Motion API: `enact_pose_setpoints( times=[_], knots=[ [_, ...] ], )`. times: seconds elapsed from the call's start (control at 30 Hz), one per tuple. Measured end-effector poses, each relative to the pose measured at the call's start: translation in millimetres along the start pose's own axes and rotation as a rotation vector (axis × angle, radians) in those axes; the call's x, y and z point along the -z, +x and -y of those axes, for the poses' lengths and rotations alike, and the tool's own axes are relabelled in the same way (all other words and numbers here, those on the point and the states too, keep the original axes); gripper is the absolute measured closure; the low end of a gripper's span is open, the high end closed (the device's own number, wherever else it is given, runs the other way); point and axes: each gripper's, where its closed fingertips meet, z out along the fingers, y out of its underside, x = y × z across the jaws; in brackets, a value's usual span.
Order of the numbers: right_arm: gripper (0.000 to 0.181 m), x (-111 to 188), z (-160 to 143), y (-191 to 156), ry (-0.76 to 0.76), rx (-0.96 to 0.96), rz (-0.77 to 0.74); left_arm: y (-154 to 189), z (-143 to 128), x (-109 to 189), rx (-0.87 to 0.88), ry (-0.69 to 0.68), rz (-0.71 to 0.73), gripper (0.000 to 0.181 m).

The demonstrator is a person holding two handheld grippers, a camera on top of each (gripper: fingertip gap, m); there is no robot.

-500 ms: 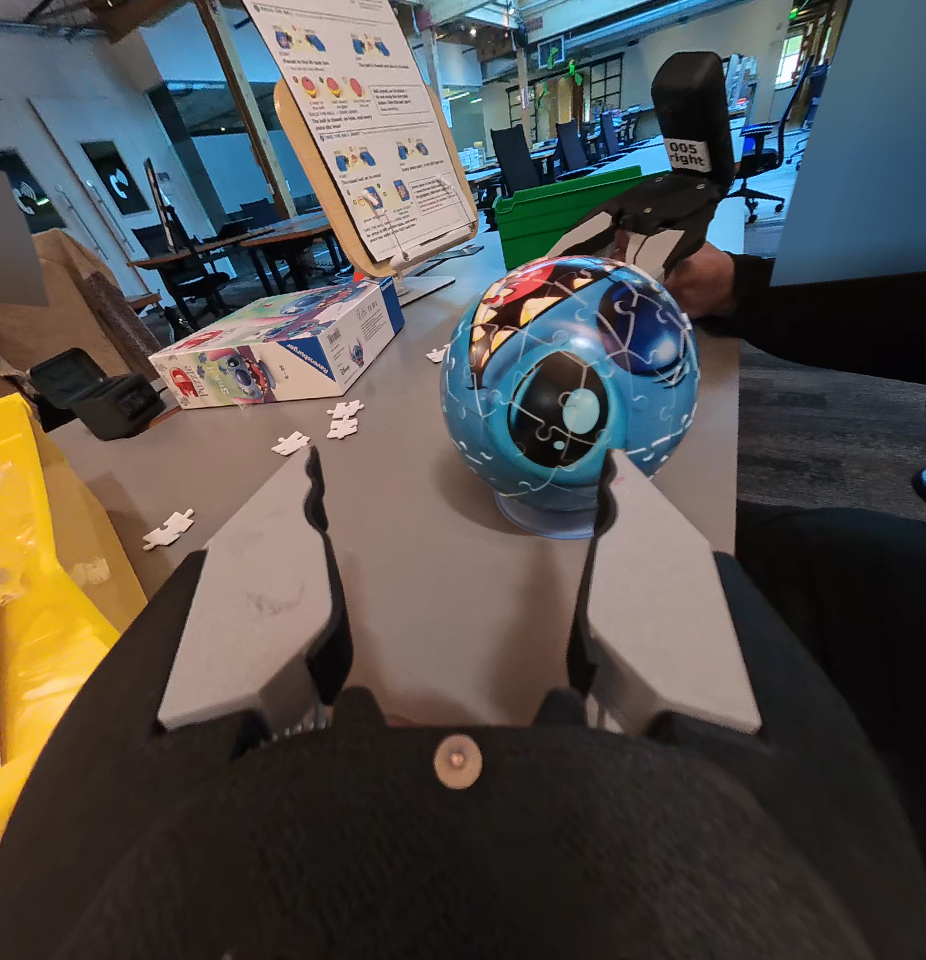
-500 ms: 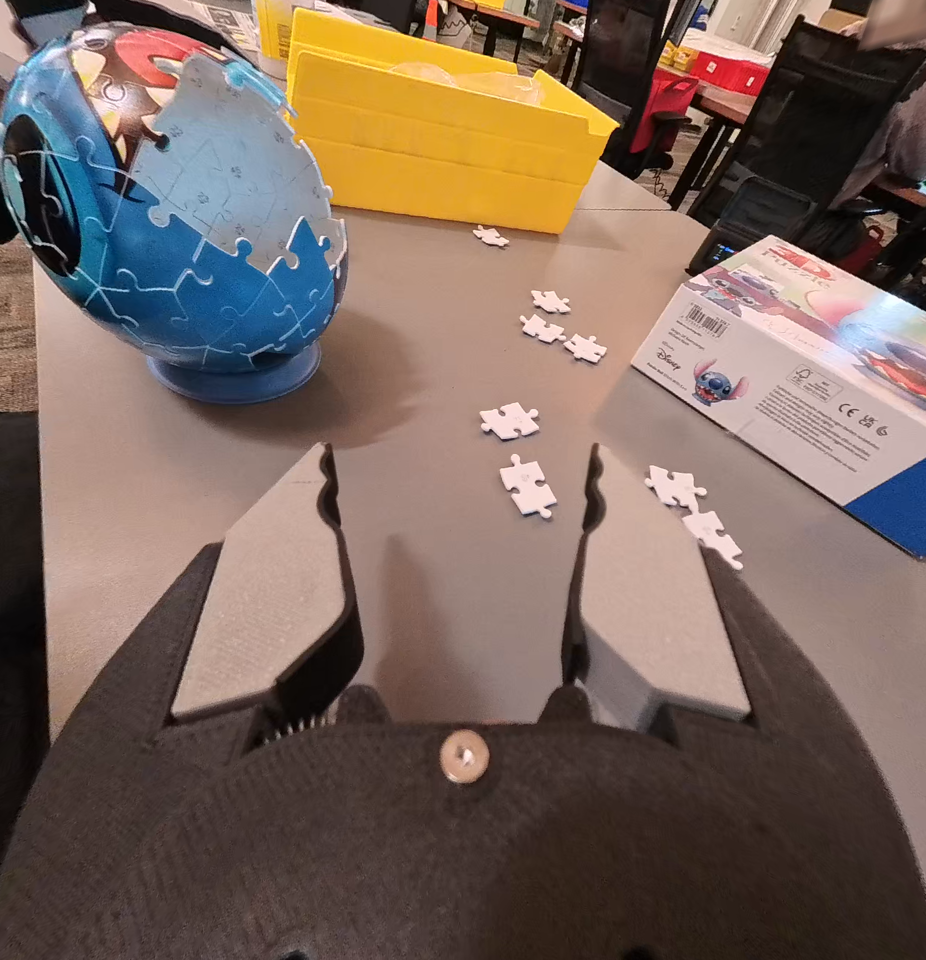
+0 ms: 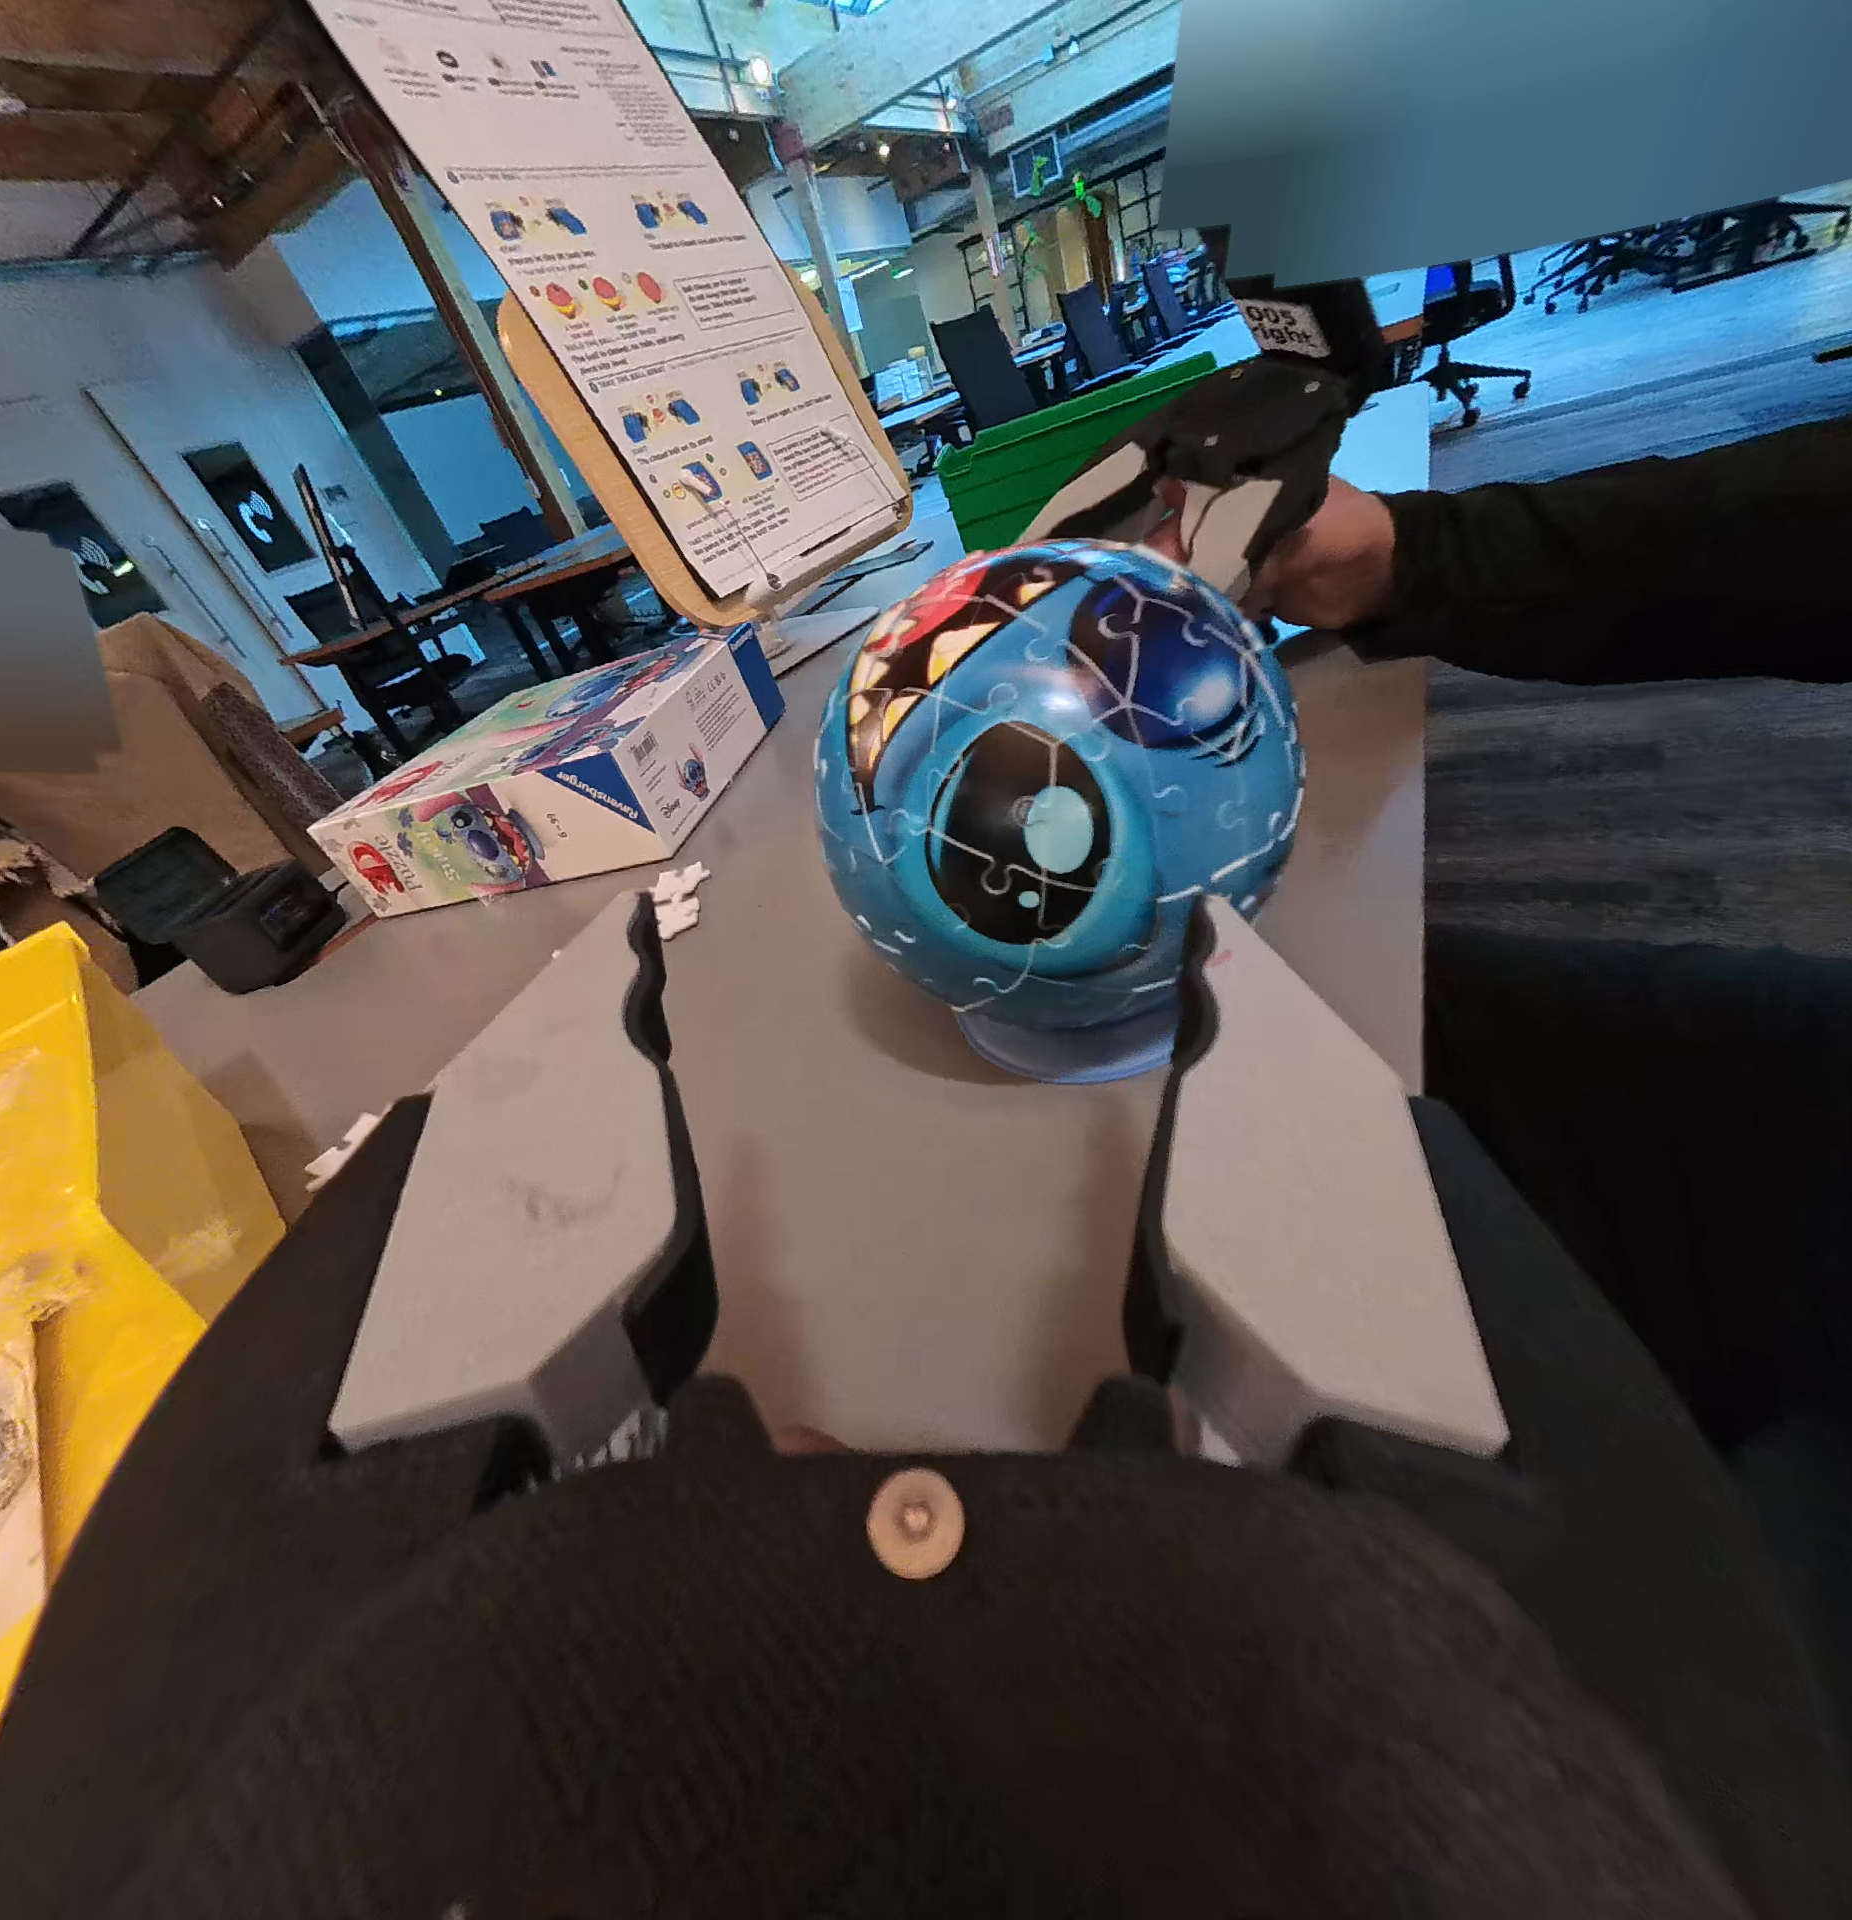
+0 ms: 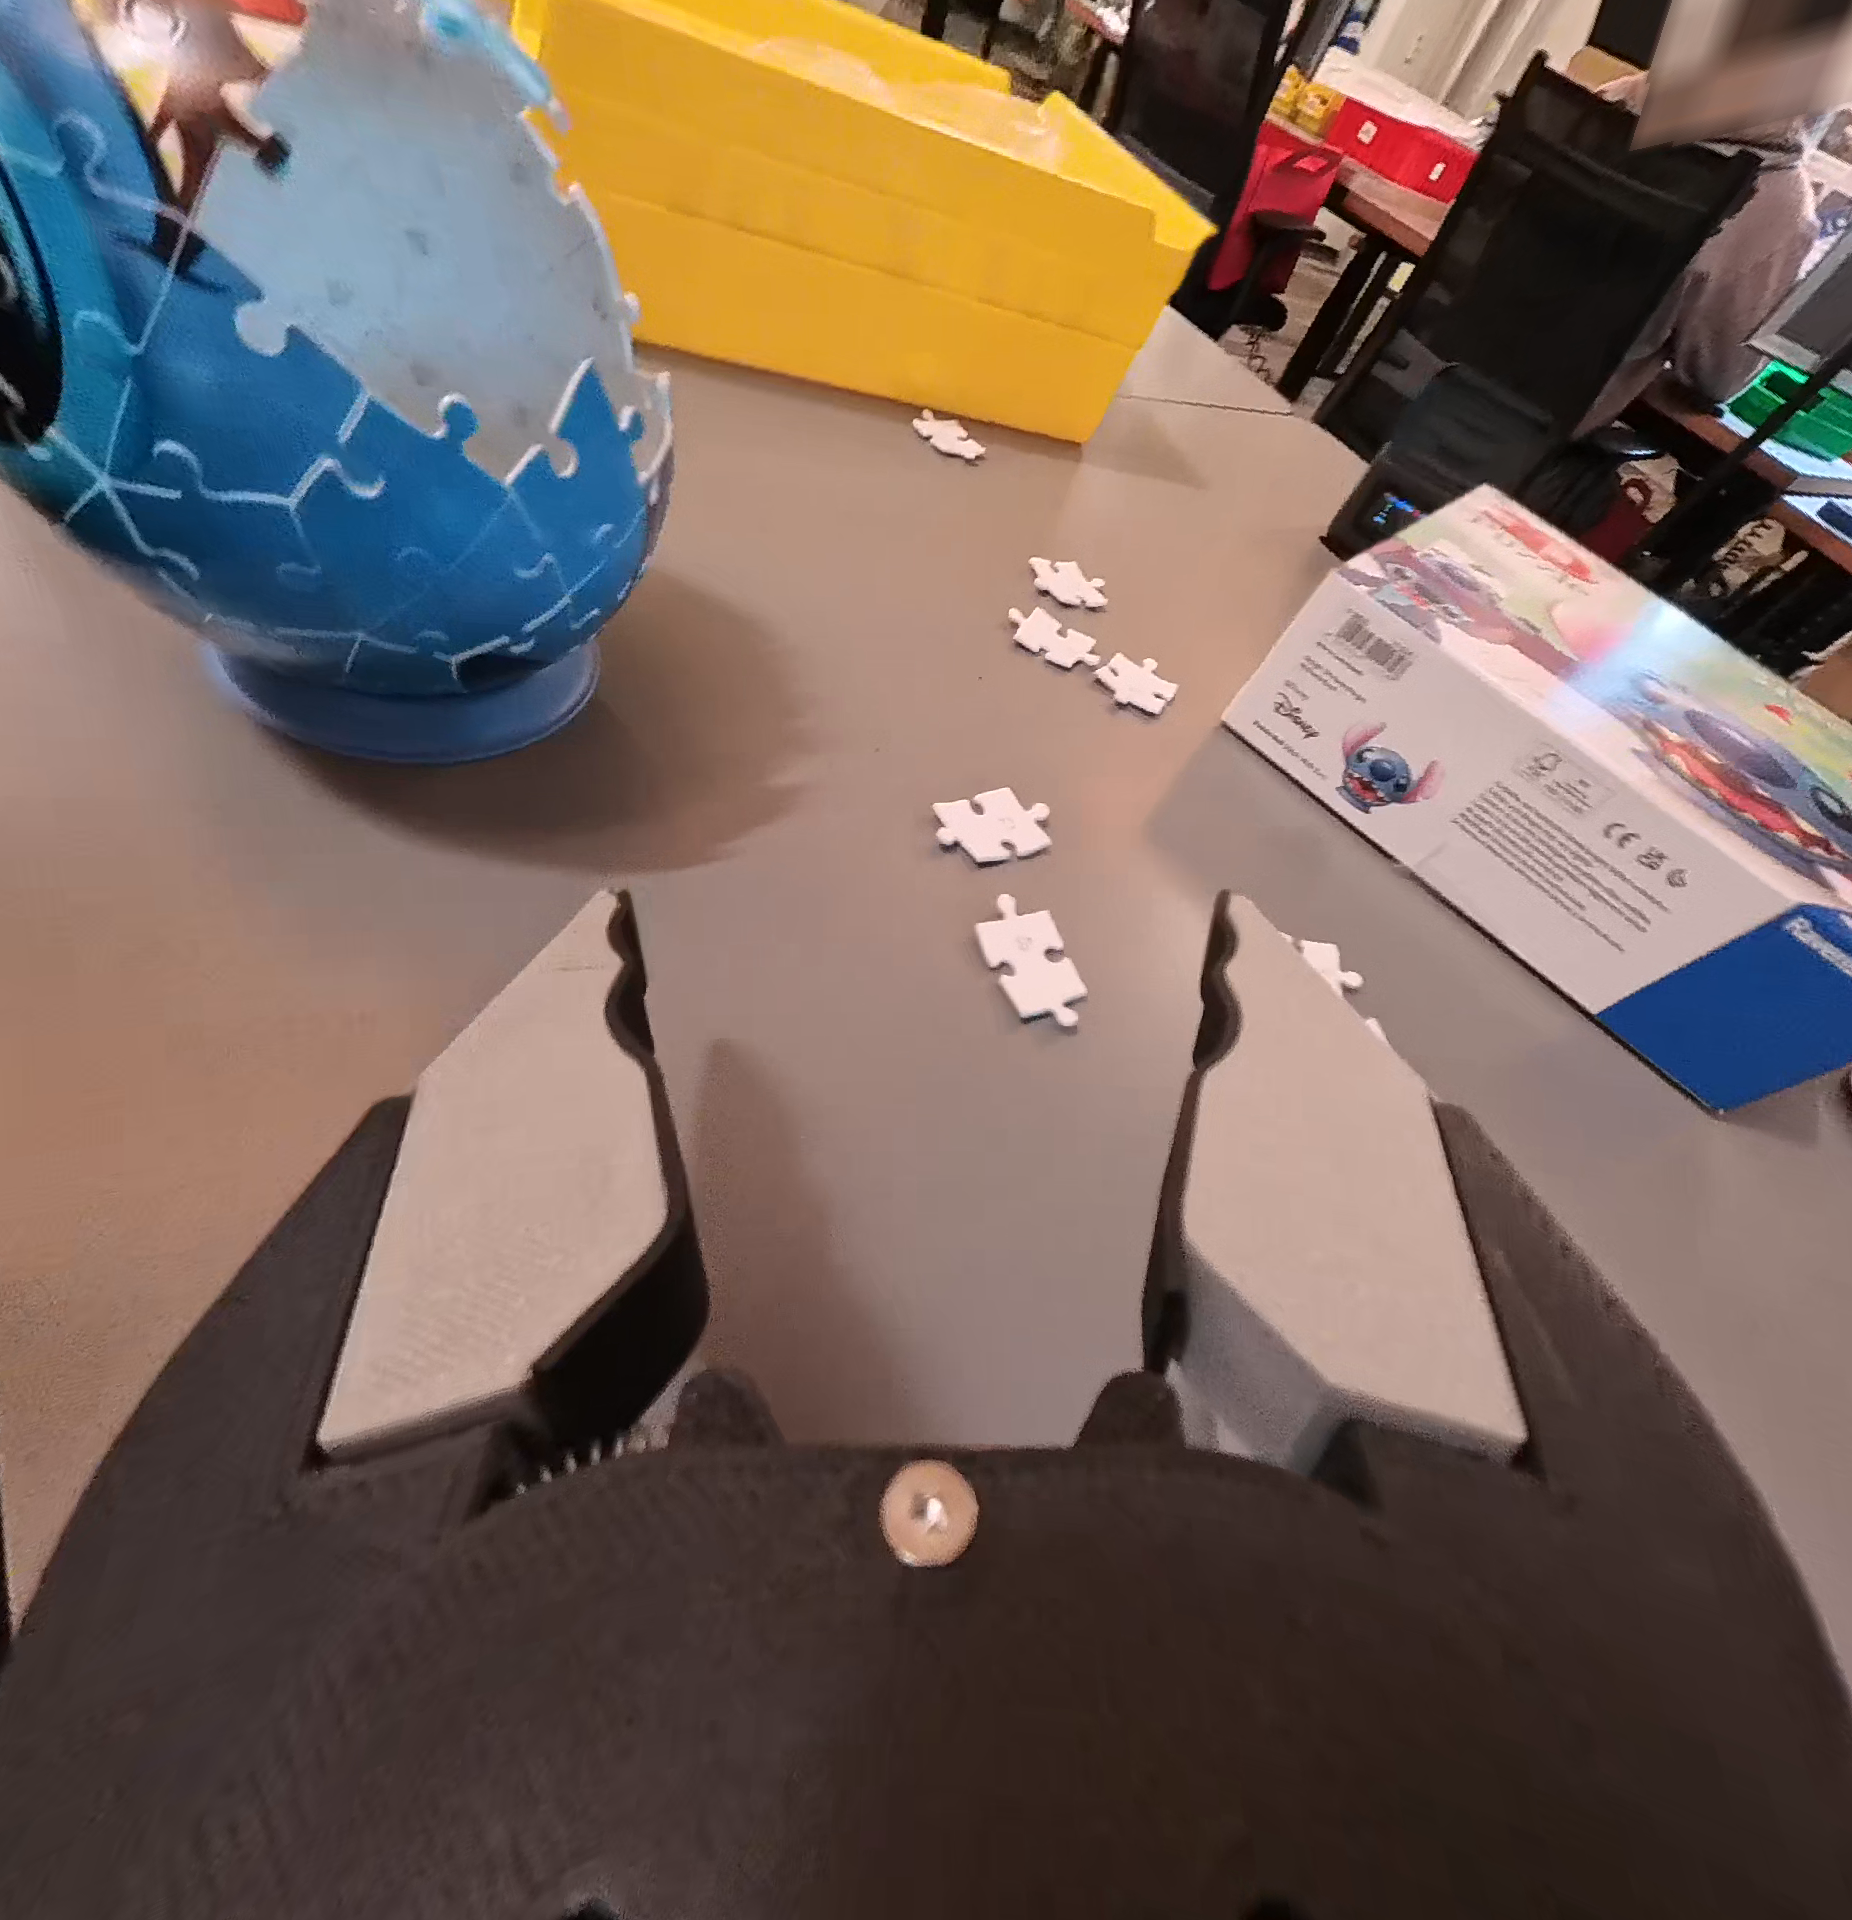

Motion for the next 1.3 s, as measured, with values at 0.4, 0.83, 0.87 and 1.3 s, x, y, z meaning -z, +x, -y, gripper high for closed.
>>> enact_pose_setpoints(
  times=[0.4,0.83,0.87,1.3],
  knots=[
    [0.073,1,9,-38,0.045,0.132,0.142,3,-3,-2,-0.001,-0.025,-0.014,0.084],
    [0.074,-6,14,-50,0.04,0.224,0.105,-4,-11,-10,0.022,-0.062,-0.048,0.082],
    [0.075,-5,18,-55,0.055,0.213,0.11,-1,-12,-11,0.022,-0.074,-0.076,0.082],
    [0.074,-31,56,-129,0.043,0.147,0.095,22,-47,-39,-0.099,-0.32,-0.282,0.075]
  ],
)
